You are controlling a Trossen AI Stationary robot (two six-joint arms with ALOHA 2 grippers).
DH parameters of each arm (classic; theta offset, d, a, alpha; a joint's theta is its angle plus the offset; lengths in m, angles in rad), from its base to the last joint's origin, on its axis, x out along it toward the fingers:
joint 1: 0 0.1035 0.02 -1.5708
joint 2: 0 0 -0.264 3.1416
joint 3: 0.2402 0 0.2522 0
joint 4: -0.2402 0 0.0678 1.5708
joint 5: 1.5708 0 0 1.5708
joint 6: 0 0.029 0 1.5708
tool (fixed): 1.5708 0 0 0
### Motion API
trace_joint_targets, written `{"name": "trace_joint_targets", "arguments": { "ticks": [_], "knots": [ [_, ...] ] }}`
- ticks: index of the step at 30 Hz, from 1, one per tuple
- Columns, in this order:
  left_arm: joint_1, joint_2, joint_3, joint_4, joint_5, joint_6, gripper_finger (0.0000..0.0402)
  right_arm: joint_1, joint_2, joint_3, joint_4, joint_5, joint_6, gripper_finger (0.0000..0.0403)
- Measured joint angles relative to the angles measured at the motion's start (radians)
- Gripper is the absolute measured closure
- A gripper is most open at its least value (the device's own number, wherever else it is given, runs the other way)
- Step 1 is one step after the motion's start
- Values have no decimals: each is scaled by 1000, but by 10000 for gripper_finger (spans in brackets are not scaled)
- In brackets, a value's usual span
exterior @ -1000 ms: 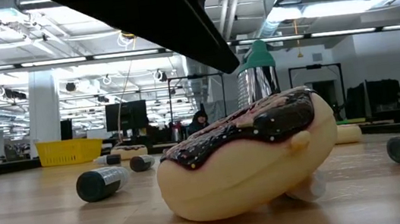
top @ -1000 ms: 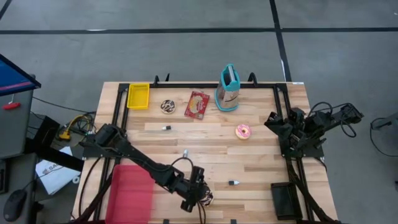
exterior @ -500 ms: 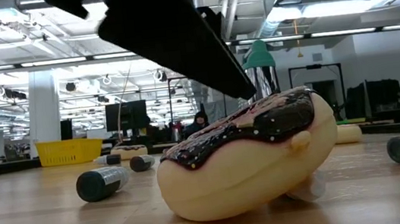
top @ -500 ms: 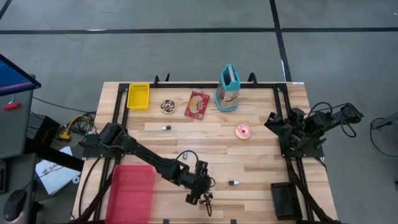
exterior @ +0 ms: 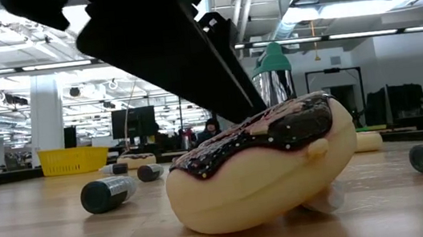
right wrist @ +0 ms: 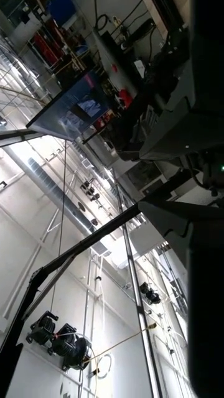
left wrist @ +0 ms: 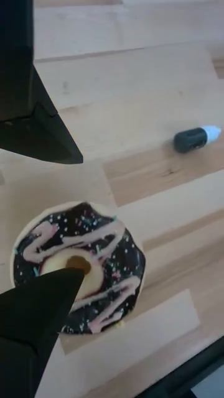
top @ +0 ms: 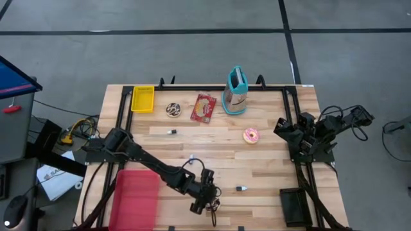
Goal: Pick & Place Food Item
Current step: Put the bottom black donut into the yellow basket
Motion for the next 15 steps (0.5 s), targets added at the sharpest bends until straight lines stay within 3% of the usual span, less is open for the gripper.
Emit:
{"name": "trace_joint_targets", "arguments": {
  "ticks": [15],
  "knots": [
    [-3,55,0,47,4,-7,132,0,0,0,3,3,0,290]
  ]
}}
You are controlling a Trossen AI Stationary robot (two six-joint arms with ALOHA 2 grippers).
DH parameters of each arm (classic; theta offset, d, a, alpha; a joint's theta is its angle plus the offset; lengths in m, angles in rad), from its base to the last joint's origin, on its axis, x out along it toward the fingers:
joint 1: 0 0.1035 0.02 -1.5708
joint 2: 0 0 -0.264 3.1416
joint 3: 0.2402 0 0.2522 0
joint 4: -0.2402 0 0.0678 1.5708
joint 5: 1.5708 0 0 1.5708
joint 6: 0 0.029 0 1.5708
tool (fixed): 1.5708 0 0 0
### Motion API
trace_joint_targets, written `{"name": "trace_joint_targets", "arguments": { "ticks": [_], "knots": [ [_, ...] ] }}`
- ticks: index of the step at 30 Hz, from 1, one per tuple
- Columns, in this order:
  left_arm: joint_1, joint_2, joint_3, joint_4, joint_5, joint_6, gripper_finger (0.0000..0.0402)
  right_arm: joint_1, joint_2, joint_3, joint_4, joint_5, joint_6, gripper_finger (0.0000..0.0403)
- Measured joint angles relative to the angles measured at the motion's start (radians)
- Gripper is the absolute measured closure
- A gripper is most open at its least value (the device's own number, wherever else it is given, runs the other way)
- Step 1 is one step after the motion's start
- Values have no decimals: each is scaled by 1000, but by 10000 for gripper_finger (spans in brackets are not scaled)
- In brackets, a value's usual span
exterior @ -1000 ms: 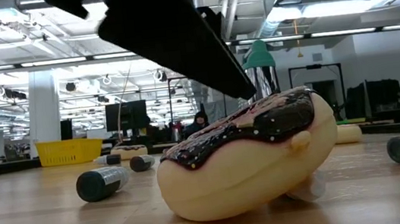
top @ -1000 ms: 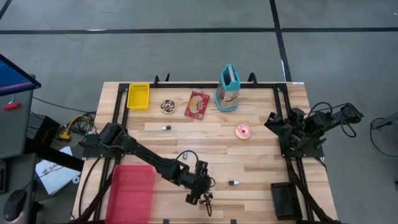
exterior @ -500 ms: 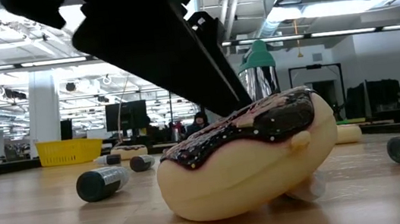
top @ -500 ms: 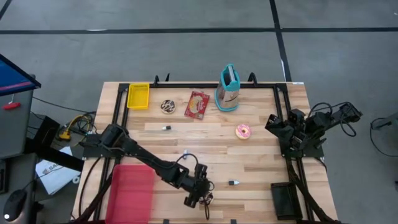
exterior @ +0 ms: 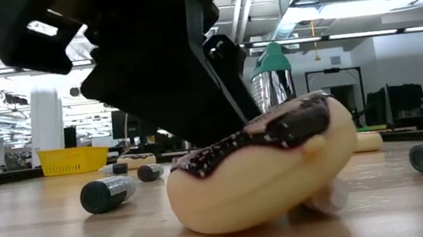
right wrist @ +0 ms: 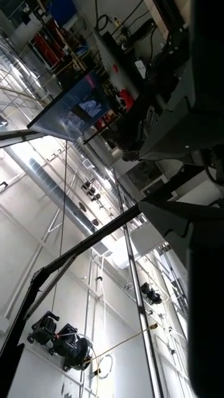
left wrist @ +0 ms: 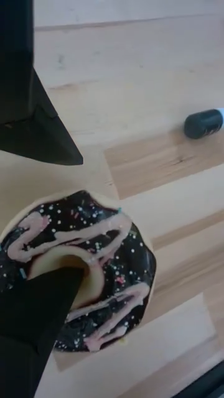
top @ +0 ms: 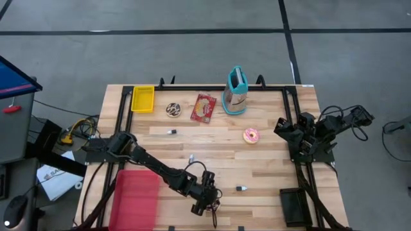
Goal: Pick & Place Food Item
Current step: Put the bottom black donut into the yellow basket
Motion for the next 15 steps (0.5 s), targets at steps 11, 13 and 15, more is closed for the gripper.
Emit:
{"name": "trace_joint_targets", "arguments": {
  "ticks": [11,13,15],
  "knots": [
    [0,0,0,3,27,-4,240,0,0,0,0,0,0,290],
    [0,0,0,2,27,-20,256,0,0,0,0,1,0,290],
    [4,0,0,2,28,-43,271,0,0,0,0,1,0,290]
  ]
}}
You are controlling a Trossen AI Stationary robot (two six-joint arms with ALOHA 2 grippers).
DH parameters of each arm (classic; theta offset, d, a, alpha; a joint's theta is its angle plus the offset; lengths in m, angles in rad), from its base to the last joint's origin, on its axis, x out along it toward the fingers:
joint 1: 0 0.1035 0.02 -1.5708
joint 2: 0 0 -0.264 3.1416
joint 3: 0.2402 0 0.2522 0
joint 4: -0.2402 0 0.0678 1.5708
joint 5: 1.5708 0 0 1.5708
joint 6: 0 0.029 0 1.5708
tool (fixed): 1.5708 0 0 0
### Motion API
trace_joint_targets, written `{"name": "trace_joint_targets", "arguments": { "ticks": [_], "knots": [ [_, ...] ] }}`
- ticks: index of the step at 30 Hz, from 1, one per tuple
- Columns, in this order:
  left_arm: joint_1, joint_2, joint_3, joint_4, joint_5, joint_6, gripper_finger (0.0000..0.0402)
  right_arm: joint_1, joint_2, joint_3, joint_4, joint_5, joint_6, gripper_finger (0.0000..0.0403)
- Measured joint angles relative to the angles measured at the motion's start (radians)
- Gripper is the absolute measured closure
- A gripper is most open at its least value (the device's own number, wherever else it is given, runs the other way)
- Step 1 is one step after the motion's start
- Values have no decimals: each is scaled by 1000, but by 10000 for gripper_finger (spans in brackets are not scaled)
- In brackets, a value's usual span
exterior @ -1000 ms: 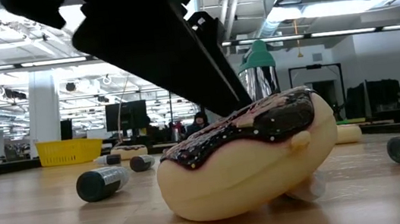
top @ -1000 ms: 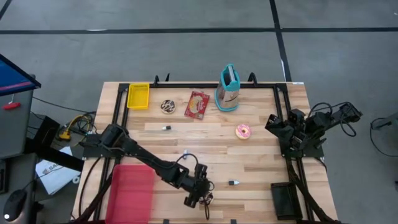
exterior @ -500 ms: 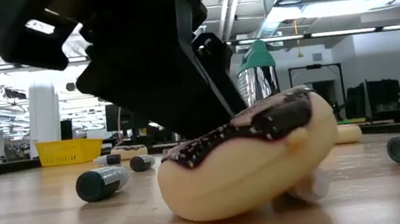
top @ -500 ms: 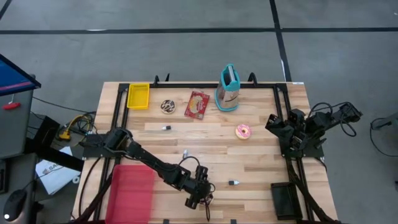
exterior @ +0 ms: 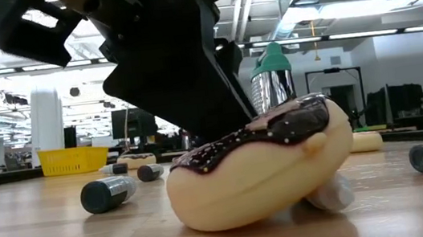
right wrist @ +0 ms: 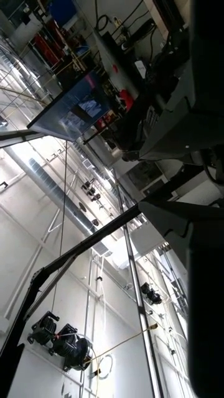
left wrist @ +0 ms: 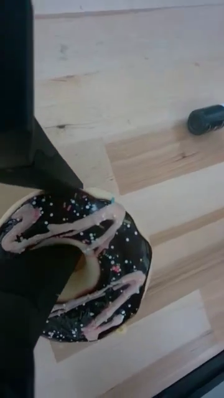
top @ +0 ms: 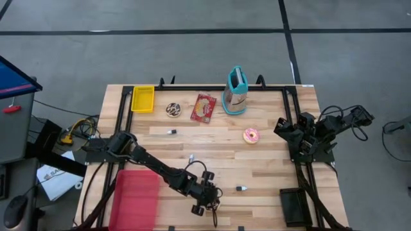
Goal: Pick & Place Food Item
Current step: Put the bottom black donut into the yellow basket
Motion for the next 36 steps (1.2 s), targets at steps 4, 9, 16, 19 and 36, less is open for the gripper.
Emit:
{"name": "trace_joint_targets", "arguments": {
  "ticks": [4,9,16,19,36],
  "knots": [
    [1,0,0,0,0,-38,294,0,0,0,0,2,0,290],
    [1,0,0,18,-2,-63,311,0,0,0,0,11,0,290],
    [10,-60,0,23,-105,-82,323,0,0,0,2,10,12,290],
    [25,-103,0,15,-151,-83,325,0,0,0,2,14,12,290],
    [423,-446,0,-258,-278,-324,325,0,0,0,60,18,-2,290]
  ]
}}
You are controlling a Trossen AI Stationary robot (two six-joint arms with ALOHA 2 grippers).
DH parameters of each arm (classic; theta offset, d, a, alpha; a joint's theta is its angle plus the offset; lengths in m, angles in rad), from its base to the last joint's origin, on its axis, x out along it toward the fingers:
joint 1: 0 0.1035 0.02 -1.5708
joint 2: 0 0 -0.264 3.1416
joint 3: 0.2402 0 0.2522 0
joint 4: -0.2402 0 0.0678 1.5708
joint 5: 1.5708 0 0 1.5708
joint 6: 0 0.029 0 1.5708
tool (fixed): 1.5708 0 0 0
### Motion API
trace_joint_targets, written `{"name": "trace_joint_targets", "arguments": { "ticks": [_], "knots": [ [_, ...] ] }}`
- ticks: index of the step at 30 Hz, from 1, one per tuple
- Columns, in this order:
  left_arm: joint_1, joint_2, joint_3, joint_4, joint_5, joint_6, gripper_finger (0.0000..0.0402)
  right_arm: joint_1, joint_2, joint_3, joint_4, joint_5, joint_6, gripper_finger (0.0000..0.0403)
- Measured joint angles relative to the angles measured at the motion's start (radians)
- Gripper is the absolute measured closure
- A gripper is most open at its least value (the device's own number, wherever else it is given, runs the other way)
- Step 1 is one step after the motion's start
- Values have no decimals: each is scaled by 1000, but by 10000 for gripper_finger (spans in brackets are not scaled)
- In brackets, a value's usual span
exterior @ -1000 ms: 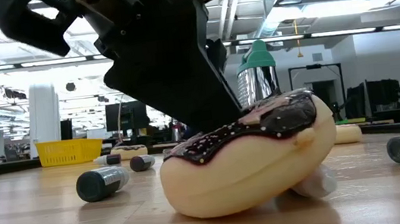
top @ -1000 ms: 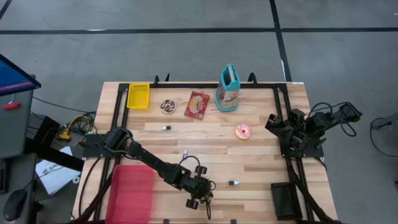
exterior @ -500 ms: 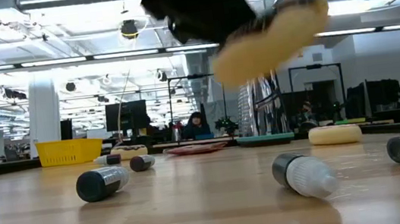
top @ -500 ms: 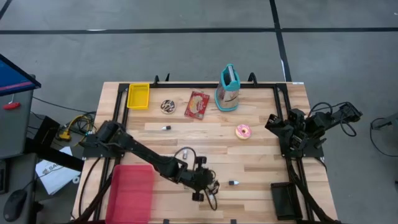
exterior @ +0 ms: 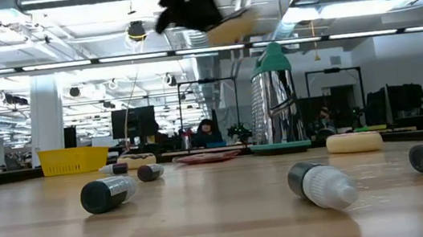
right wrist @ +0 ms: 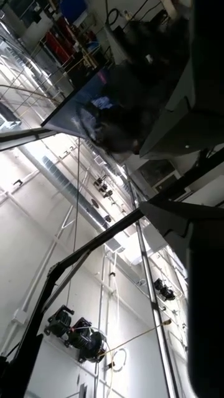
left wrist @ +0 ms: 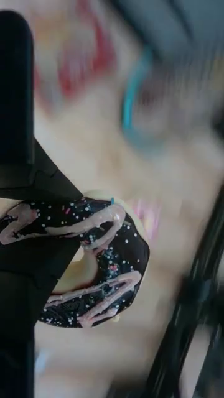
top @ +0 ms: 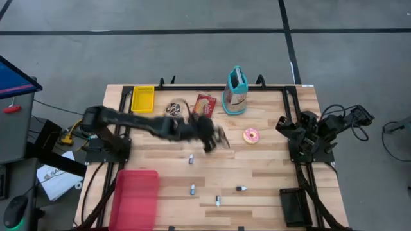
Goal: Pick & Place Food Item
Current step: Put the bottom black donut into the yellow basket
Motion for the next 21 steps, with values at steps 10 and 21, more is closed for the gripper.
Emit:
{"name": "trace_joint_targets", "arguments": {
  "ticks": [10,21],
  "knots": [
    [351,-296,0,-500,-88,-179,325,0,1,0,18,0,0,290],
    [583,-405,-30,-867,-205,-321,325,-34,0,0,63,7,-41,290]
  ]
}}
